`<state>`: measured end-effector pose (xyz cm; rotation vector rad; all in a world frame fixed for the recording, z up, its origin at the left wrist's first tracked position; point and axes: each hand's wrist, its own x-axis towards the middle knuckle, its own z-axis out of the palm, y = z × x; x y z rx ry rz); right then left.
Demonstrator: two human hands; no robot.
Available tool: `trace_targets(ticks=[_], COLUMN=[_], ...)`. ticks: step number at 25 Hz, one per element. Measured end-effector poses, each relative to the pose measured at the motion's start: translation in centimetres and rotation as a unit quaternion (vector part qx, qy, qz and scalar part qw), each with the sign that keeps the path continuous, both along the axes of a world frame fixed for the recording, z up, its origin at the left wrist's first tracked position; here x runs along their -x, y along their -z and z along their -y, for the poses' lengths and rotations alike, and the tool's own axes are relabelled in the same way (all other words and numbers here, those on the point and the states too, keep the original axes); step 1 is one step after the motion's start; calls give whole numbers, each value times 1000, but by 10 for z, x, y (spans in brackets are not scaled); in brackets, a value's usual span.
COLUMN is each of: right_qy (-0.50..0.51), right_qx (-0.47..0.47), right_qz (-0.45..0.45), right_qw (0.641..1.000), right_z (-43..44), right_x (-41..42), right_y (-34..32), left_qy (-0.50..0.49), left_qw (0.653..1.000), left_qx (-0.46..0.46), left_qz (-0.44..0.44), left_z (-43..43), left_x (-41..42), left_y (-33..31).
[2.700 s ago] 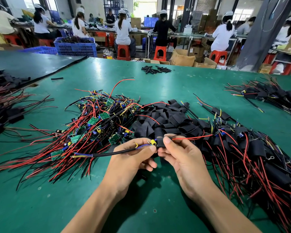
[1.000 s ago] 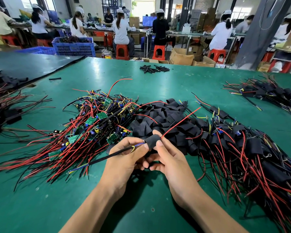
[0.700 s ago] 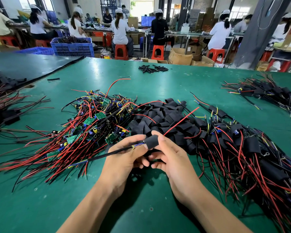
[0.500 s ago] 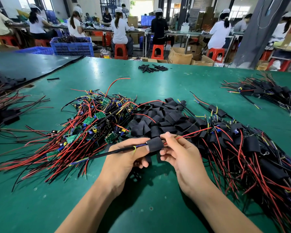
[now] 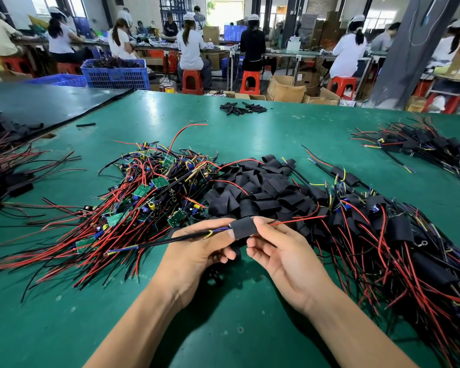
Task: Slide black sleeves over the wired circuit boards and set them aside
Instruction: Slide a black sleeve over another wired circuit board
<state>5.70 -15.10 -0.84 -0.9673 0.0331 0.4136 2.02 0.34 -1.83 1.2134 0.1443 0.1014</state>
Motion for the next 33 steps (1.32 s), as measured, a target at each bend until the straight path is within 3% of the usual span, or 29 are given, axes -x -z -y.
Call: trace_targets(ticks=[12, 17, 21, 27, 30, 33], right_qy=[-2, 8, -77, -172, -105, 67], right_qx=[2, 8, 36, 65, 4, -47], right_qz=[14, 1, -21, 29, 77, 70], right_qw=[1000, 1000, 996, 982, 991, 994], right_z=[-5, -2, 2, 3, -2, 3], right_x=[3, 0, -1, 6, 8, 1], right_y=[4, 3, -2, -4, -8, -16], left_qy=[-21, -7, -1, 49, 43, 29], left_qw=[1000, 999, 998, 997, 997, 997], left_qx=[-11, 41, 52, 47, 61, 69], left_qz=[7, -14, -35, -41, -31, -36], left_z=[-1, -3, -5, -7, -6, -7], left_x=[0, -1, -2, -2, -1, -1], left_y=[0, 1, -1, -5, -8, -8])
